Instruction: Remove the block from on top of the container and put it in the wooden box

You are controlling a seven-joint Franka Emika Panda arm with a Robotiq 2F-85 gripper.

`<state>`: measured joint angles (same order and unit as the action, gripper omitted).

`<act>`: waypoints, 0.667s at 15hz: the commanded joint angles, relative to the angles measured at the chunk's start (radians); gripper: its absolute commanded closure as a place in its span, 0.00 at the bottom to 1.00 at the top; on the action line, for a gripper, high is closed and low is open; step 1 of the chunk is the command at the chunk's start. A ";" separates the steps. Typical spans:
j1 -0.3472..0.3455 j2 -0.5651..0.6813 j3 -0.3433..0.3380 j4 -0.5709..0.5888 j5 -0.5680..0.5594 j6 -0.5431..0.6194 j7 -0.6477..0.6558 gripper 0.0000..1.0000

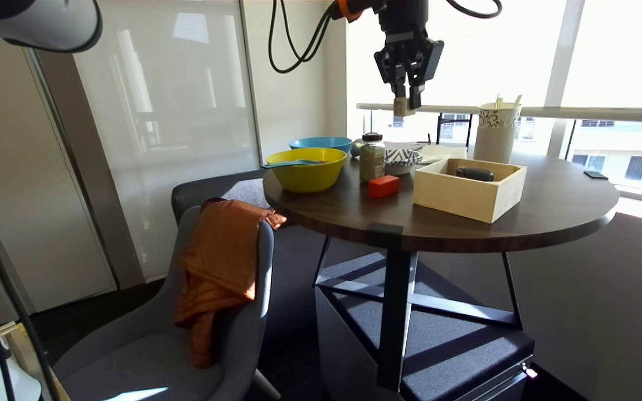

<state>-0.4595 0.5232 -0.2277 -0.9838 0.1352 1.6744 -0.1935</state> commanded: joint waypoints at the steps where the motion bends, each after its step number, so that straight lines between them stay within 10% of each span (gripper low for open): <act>1: 0.001 0.002 0.004 0.000 0.000 0.000 0.005 0.67; 2: -0.004 0.038 0.002 0.047 0.012 -0.011 0.050 0.91; 10: -0.142 0.327 0.013 0.412 0.112 -0.142 0.239 0.92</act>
<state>-0.5570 0.7298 -0.2214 -0.7622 0.2097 1.6024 -0.0305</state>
